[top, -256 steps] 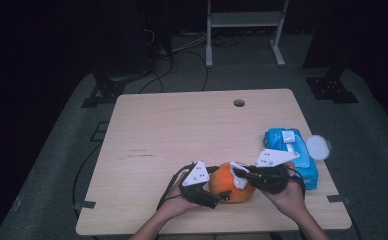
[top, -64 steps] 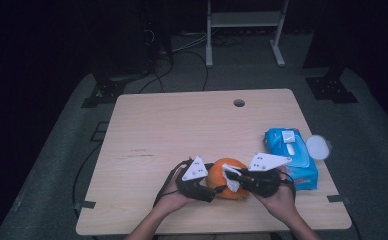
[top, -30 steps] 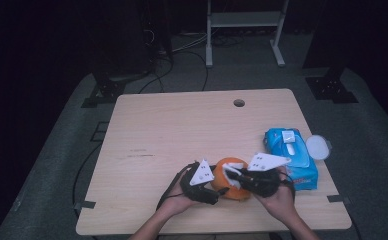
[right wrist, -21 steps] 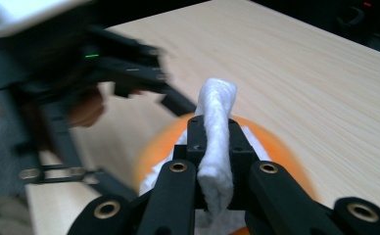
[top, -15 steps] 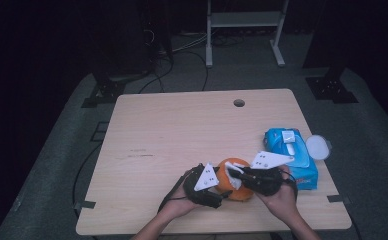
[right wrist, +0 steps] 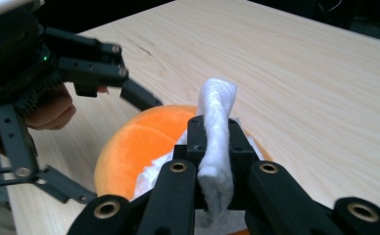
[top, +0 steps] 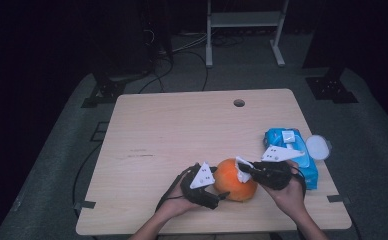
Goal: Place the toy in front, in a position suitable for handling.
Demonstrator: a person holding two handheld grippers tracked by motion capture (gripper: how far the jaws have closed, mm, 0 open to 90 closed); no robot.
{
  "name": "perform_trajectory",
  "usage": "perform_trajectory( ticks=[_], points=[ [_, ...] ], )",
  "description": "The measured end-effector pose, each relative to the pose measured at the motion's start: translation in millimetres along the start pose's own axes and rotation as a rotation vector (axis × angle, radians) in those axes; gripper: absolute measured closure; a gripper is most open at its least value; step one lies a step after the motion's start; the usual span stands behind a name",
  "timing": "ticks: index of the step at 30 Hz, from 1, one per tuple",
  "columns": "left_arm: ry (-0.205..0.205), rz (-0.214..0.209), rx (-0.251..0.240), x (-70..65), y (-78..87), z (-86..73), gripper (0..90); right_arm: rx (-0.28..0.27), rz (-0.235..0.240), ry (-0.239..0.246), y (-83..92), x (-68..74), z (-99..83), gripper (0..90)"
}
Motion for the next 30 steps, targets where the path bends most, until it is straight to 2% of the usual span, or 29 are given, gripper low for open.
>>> perform_trajectory(
  ticks=[1,2,3,4,6,8,12,14,15,17,18,19,20,21,22,23,24,28,29,30],
  points=[
    [0.0,0.0,0.0,0.0,0.0,0.0,9.8,0.0,0.018,0.005,-2.2,3.9,0.2,84.0],
    [0.018,-0.006,0.0,-0.2,-1.6,1.6,9.9,0.006,0.037,0.011,-5.1,10.3,0.5,84.0],
    [0.006,0.0,0.02,-0.7,-3.0,-0.4,10.1,0.012,0.051,0.03,-9.1,17.3,0.8,84.0],
    [-0.007,0.003,0.035,-0.5,-3.7,-3.4,12.2,0.023,0.057,0.052,-13.1,23.8,1.0,83.8],
    [-0.007,0.002,0.04,0.5,-3.2,-6.2,14.9,0.041,0.046,0.099,-18.0,29.7,1.4,83.8],
    [0.003,-0.006,0.042,4.2,-0.3,-9.6,16.3,0.044,0.049,0.094,-18.3,28.8,1.6,83.8],
    [0.011,-0.014,0.049,8.6,2.0,-13.9,19.5,0.042,0.036,0.051,-14.5,14.4,-2.6,83.8],
    [0.01,-0.011,0.054,10.8,2.7,-15.5,19.3,0.042,0.022,0.038,-11.6,7.9,-5.9,83.8],
    [0.025,-0.017,0.044,11.6,3.1,-14.4,18.4,0.044,0.002,0.028,-10.0,2.0,-8.4,83.8],
    [0.031,-0.013,0.033,10.8,2.7,-11.9,15.6,0.04,0.007,0.015,-9.9,0.9,-8.6,83.8],
    [0.007,-0.01,0.003,6.7,1.4,-5.8,9.5,0.037,0.006,0.02,-11.3,5.2,-6.8,83.8],
    [0.007,-0.01,0.003,6.7,1.4,-5.8,8.8,0.037,0.006,0.02,-11.3,5.2,-6.8,83.8],
    [-0.002,-0.011,-0.011,3.8,0.6,-3.2,8.7,0.03,0.059,0.024,-14.8,17.8,-3.9,83.8],
    [-0.01,-0.01,-0.011,2.6,-0.3,-2.8,8.7,0.03,0.059,0.024,-14.8,17.8,-3.9,83.8],
    [-0.048,-0.009,0.021,2.1,-0.9,-6.4,12.2,0.035,0.09,0.055,-18.8,28.4,-3.1,83.4],
    [-0.048,-0.009,0.021,2.1,-0.9,-6.4,13.6,0.035,0.09,0.055,-18.8,28.4,-3.1,83.4],
    [-0.032,-0.016,0.029,5.5,0.8,-10.3,15.3,0.047,0.086,0.084,-21.8,32.8,-3.7,83.4],
    [-0.008,-0.023,0.034,12.2,4.5,-14.1,19.5,0.046,0.06,0.07,-19.6,22.9,-4.1,83.3],
    [0.005,-0.021,0.027,14.1,5.0,-15.4,19.7,0.051,0.038,0.065,-17.9,17.1,-5.5,83.3],
    [0.017,-0.025,0.015,16.0,5.6,-16.6,19.8,0.059,0.005,0.051,-15.4,4.9,-9.6,83.3]
  ],
)
Point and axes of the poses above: each handheld gripper's, and its own axes: y roughly backward along the jaws, z roughly out of its top, x roughly to its left, the point moved 5 cm from there along -y, roughly forward along the jaws, and after that the axes turned 1 degree about z, right-handed, at the moved point
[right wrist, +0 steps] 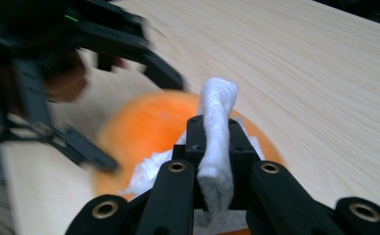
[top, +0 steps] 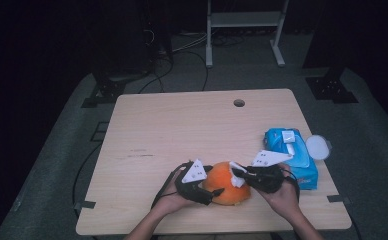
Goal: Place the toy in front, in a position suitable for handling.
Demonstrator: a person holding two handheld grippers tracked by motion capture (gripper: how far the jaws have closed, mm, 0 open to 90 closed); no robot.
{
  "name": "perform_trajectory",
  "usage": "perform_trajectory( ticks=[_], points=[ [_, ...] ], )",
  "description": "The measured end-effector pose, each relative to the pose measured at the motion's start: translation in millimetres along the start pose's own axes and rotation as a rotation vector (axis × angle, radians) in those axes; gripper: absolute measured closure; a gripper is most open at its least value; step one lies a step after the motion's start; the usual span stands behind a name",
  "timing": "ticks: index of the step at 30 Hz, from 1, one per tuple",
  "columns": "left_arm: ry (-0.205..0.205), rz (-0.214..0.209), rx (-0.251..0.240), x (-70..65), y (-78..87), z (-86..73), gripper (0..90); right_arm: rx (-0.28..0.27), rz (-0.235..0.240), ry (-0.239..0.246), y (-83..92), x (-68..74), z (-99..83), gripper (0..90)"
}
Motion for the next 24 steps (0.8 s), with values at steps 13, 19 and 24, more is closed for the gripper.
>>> perform_trajectory(
  ticks=[13,19,24],
  points=[
    [-0.072,-0.006,0.016,-4.1,1.4,3.9,21.5,-0.014,0.04,0.039,-5.9,18.6,4.7,83.3],
    [-0.015,-0.016,0.014,2.3,5.6,-0.6,22.7,-0.022,0.002,-0.011,1.4,-0.8,-2.3,83.1],
    [-0.027,-0.013,-0.007,-4.8,3.2,11.3,13.8,-0.036,0.039,0.014,-3.6,16.1,4.6,83.0]
  ],
)
Point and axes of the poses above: each handheld gripper's, and its own axes: y roughly backward along the jaws, z roughly out of its top, x roughly to its left, the point moved 5 cm from there along -y, roughly forward along the jaws, and after that the axes turned 1 degree about z, right-handed, at the moved point
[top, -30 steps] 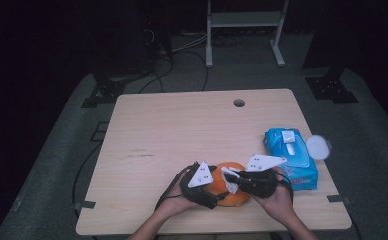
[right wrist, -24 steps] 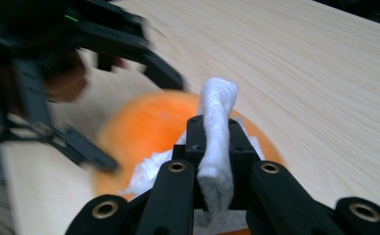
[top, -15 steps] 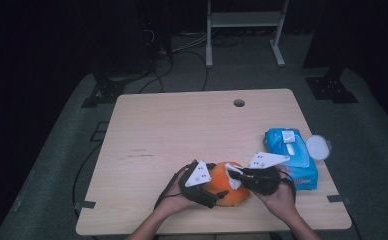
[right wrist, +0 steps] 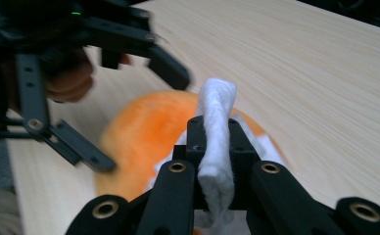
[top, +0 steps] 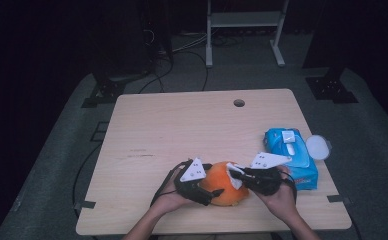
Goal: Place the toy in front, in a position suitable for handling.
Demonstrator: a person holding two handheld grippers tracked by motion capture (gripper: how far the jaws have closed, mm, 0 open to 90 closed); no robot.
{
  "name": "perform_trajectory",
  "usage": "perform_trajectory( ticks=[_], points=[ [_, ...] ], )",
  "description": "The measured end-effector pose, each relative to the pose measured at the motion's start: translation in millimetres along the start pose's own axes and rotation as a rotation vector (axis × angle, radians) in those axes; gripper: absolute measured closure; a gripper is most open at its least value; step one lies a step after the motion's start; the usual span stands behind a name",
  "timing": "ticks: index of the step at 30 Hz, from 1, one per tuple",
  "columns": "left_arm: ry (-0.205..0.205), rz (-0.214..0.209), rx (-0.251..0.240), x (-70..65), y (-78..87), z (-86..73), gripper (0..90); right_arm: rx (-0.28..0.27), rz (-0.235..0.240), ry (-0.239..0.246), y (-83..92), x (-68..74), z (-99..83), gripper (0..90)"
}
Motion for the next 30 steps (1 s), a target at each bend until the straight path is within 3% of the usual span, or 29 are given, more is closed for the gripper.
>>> perform_trajectory(
  ticks=[2,3,8,11,14,16,18,19,20,21,23,26,29,30],
  points=[
    [-0.036,0.004,0.021,-1.5,-1.0,-2.0,18.9,0.005,0.022,0.018,-4.1,7.7,1.8,82.9],
    [-0.034,0.004,0.029,-0.3,-0.4,-4.0,21.8,0.012,0.016,0.032,-5.2,8.7,1.5,82.9],
    [0.049,-0.009,0.033,12.5,5.3,-12.5,27.1,0.006,-0.011,-0.016,1.2,-9.0,-2.8,82.8],
    [0.069,-0.017,0.03,15.8,7.2,-14.7,27.0,0.007,-0.037,-0.054,7.9,-20.3,-9.3,82.9],
    [0.067,-0.04,-0.004,12.9,6.5,-7.8,19.2,0.0,-0.02,-0.069,7.7,-17.8,-9.0,83.2],
    [0.066,-0.058,-0.038,9.4,5.6,-3.6,14.2,-0.022,0.042,-0.073,2.9,-7.5,-2.6,83.0],
    [0.054,-0.06,-0.037,8.9,5.8,-4.0,14.3,-0.028,0.069,-0.08,2.3,-3.8,-0.8,82.9],
    [0.046,-0.056,-0.033,9.2,5.9,-4.8,21.3,-0.026,0.079,-0.067,0.5,-0.5,-0.1,82.9],
    [0.035,-0.05,-0.021,10.2,6.5,-6.4,21.3,-0.026,0.079,-0.067,0.5,-0.5,-0.1,82.9],
    [0.04,-0.045,-0.007,12.0,6.7,-7.9,28.0,-0.021,0.068,-0.075,0.8,-4.2,-2.2,83.0],
    [0.062,-0.035,0.005,16.1,7.3,-10.7,30.7,-0.019,0.049,-0.089,2.3,-12.0,-5.0,82.9],
    [0.1,-0.031,0.013,23.2,10.4,-15.3,30.9,-0.003,0.022,-0.113,5.6,-20.7,-10.9,83.0],
    [0.142,-0.036,0.0,30.0,13.6,-18.3,29.7,-0.003,0.024,-0.114,7.4,-18.2,-11.7,83.0],
    [0.145,-0.036,-0.001,30.5,13.6,-17.8,24.7,-0.01,0.037,-0.104,6.1,-13.6,-9.1,83.0]
  ],
)
Point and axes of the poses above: each handheld gripper's, and its own axes: y roughly backward along the jaws, z roughly out of its top, x roughly to its left, the point moved 5 cm from there along -y, roughly forward along the jaws, and after that the axes turned 1 degree about z, right-handed, at the moved point
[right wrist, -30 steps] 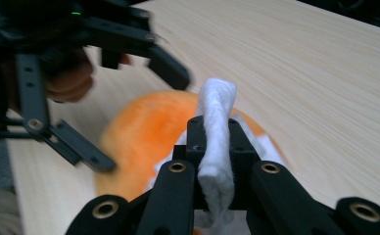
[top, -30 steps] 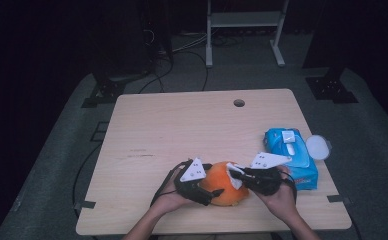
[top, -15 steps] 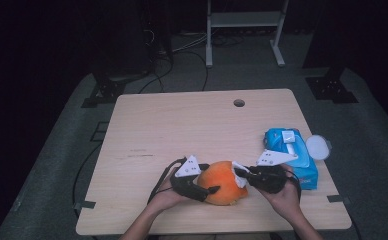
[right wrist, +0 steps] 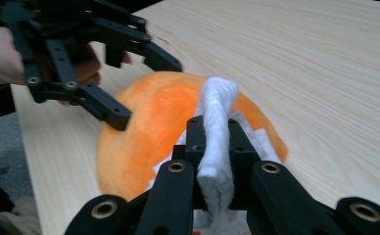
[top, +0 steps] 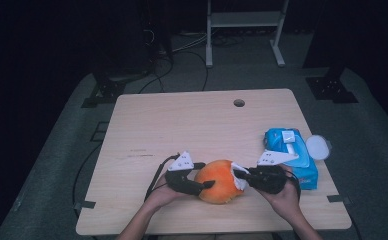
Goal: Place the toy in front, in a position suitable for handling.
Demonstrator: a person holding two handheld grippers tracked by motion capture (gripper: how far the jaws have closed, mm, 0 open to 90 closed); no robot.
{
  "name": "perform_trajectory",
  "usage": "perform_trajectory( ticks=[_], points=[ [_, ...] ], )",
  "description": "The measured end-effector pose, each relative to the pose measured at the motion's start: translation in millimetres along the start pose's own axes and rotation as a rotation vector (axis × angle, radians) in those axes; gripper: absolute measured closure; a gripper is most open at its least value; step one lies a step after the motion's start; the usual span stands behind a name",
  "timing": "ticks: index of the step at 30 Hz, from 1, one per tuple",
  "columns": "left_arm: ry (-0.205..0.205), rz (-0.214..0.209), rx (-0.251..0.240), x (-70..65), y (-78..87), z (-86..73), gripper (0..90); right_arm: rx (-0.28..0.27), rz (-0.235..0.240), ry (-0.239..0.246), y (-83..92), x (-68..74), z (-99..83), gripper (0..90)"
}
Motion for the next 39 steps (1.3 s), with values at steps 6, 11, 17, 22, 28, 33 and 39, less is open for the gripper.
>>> perform_trajectory(
  ticks=[6,11,17,22,28,33,39],
  points=[
    [-0.044,-0.018,-0.04,-14.8,-3.3,13.4,15.4,-0.011,0.03,0.009,-6.2,6.6,7.1,82.8],
    [-0.01,0.002,-0.005,-3.5,-3.0,4.6,25.6,0.005,0.005,0.003,-6.3,2.0,4.0,82.9],
    [0.065,0.017,-0.017,9.1,3.1,-0.7,25.2,0.017,0.023,0.028,-3.6,11.9,2.3,82.9],
    [0.06,0.016,-0.022,8.7,2.9,-1.5,25.8,0.025,0.049,0.089,-10.3,27.3,5.4,82.9],
    [0.049,0.018,-0.019,7.8,2.5,-2.4,26.5,0.023,-0.007,0.022,-6.8,1.4,-0.2,82.9],
    [0.056,0.013,-0.027,7.1,2.7,-3.7,26.4,0.051,-0.043,-0.012,-5.0,-9.7,-7.3,82.9],
    [0.001,0.012,-0.018,-4.0,-2.8,-1.6,26.5,0.015,-0.016,0.029,-7.3,6.1,5.4,82.9]
  ],
)
Point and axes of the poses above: each handheld gripper's, and its own axes: y roughly backward along the jaws, z roughly out of its top, x roughly to its left, the point moved 5 cm from there along -y, roughly forward along the jaws, and after that the axes turned 1 degree about z, right-handed, at the moved point
